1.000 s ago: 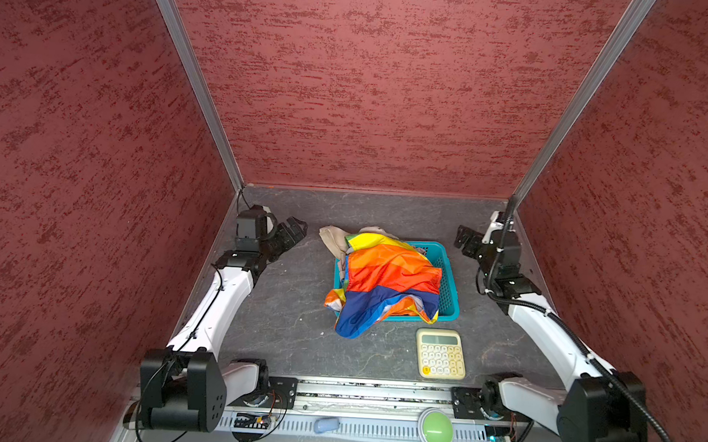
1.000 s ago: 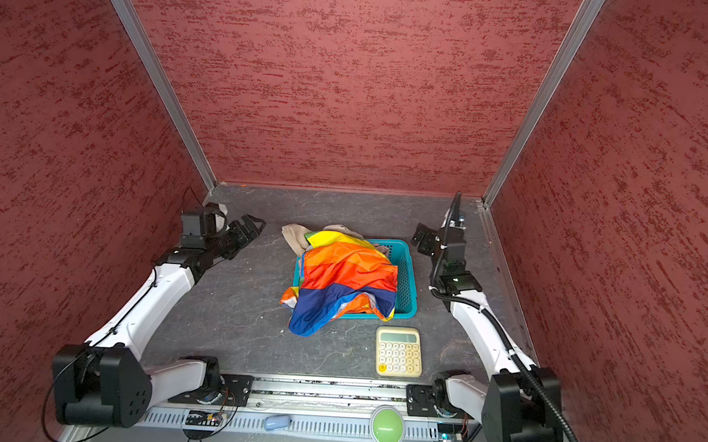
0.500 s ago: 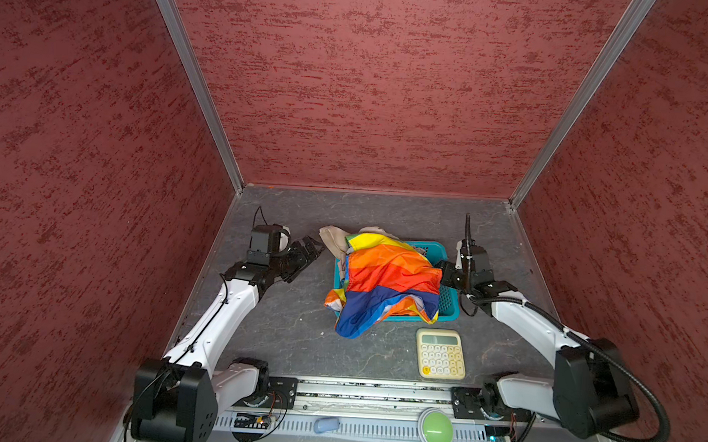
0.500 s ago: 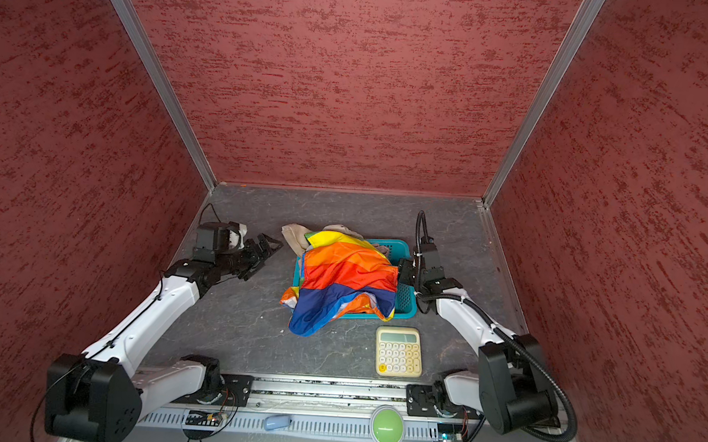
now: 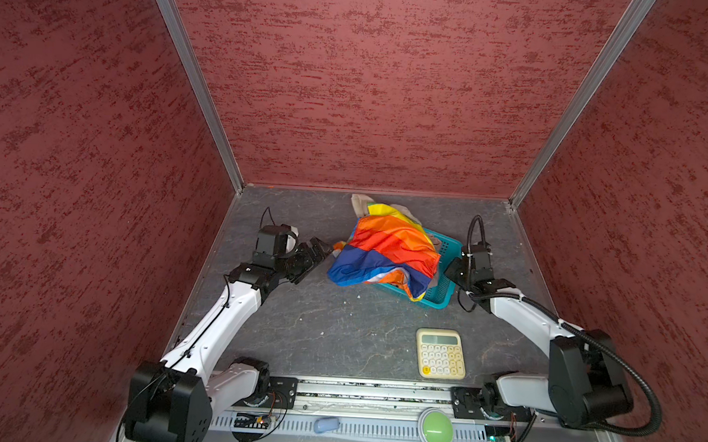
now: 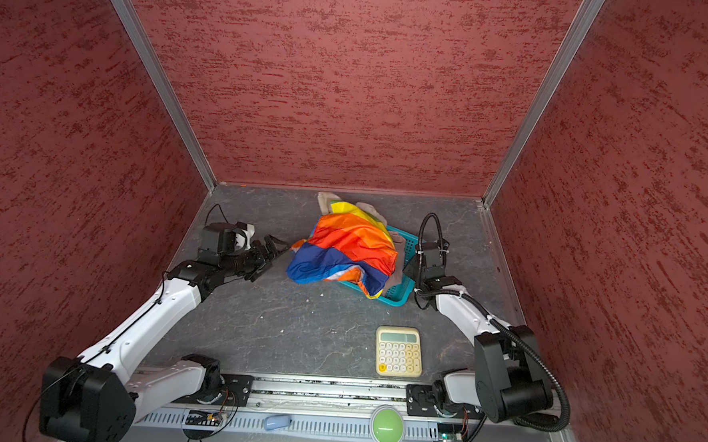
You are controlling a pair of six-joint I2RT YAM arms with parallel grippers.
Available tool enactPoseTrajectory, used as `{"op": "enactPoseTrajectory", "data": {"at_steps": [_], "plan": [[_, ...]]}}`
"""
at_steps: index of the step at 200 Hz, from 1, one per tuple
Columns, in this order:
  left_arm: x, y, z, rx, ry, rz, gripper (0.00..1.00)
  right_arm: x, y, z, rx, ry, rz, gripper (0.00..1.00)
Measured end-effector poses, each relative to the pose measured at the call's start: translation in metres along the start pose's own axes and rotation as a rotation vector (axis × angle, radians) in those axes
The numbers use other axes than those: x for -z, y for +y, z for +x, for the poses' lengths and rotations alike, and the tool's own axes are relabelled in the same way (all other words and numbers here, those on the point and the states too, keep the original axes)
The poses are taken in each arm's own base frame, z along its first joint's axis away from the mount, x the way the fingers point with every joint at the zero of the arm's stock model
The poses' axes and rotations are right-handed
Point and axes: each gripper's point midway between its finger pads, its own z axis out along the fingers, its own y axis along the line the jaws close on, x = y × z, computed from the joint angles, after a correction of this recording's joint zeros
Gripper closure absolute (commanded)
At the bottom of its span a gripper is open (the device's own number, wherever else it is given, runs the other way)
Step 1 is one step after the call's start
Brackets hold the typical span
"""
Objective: Fold and stack the shorts
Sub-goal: 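Reach the right gripper into the basket and grasp the rainbow shorts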
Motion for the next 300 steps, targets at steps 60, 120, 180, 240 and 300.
{"op": "enactPoseTrajectory", "data": {"at_steps": [60, 120, 180, 240, 300], "plan": [[-0.001, -0.037, 0.015, -0.088, 0.02, 0.048, 0.01, 0.011, -0.063, -0.062, -0.254, -0.204, 0.261, 0.18], [-0.001, -0.031, 0.015, -0.107, 0.013, 0.016, 0.01, 0.083, 0.039, -0.096, 0.122, -0.319, 0.009, 0.01], [-0.003, -0.047, 0.009, -0.132, 0.016, 0.037, 0.01, 0.1, 0.137, -0.03, 0.574, -0.271, -0.139, 0.01], [-0.005, -0.044, 0.015, -0.139, 0.041, 0.024, 0.01, 0.103, 0.085, -0.079, 0.551, -0.293, 0.095, 0.01], [-0.012, -0.041, 0.018, -0.132, 0.068, 0.021, 0.01, 0.13, 0.142, -0.055, 0.664, -0.213, -0.143, 0.03]]}}
